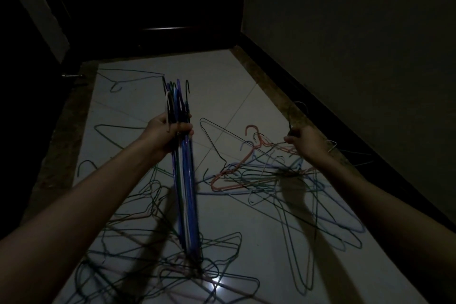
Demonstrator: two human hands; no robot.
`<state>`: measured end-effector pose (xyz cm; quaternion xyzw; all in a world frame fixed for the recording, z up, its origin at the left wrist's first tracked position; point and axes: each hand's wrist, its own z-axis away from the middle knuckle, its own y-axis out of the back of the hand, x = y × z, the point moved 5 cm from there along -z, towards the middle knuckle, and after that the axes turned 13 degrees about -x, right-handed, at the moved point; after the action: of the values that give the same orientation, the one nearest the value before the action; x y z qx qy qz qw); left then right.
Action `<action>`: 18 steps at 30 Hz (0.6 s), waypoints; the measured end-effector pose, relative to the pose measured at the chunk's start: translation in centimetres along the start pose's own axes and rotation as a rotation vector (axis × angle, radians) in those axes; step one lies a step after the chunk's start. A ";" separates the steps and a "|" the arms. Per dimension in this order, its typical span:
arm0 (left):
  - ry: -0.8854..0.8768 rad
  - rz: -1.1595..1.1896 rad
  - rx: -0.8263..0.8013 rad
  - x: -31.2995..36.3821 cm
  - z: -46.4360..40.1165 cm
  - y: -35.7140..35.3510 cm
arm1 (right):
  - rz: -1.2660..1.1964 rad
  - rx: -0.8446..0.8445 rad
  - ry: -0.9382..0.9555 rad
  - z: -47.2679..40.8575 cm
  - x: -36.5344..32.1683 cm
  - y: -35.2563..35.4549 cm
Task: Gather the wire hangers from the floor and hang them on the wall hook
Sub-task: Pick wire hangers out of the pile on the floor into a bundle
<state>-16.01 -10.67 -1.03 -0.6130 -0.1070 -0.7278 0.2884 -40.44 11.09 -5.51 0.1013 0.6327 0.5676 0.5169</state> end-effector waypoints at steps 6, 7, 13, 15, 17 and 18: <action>-0.001 -0.021 -0.016 0.3 0.0 -0.4 | -0.025 -0.010 -0.086 0.5 1.5 0.4; -0.002 -0.021 -0.016 0.4 0.1 -0.5 | -0.044 -0.011 -0.091 0.6 1.7 0.3; 0.007 -0.028 0.000 0.4 0.3 -0.9 | -0.223 -0.017 -0.110 1.0 2.8 -0.1; 0.009 -0.022 0.000 0.4 0.3 -1.0 | -0.274 -0.004 -0.124 1.0 3.1 0.1; 0.009 -0.021 0.001 0.4 0.4 -1.2 | -0.285 0.011 -0.132 1.3 3.3 0.5; 0.009 -0.021 0.004 0.5 0.4 -1.3 | -0.300 0.011 -0.136 1.4 3.4 0.6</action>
<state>-16.39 -9.55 -0.21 -0.6079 -0.1137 -0.7333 0.2826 -41.11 14.62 -6.61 0.0466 0.6073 0.4724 0.6370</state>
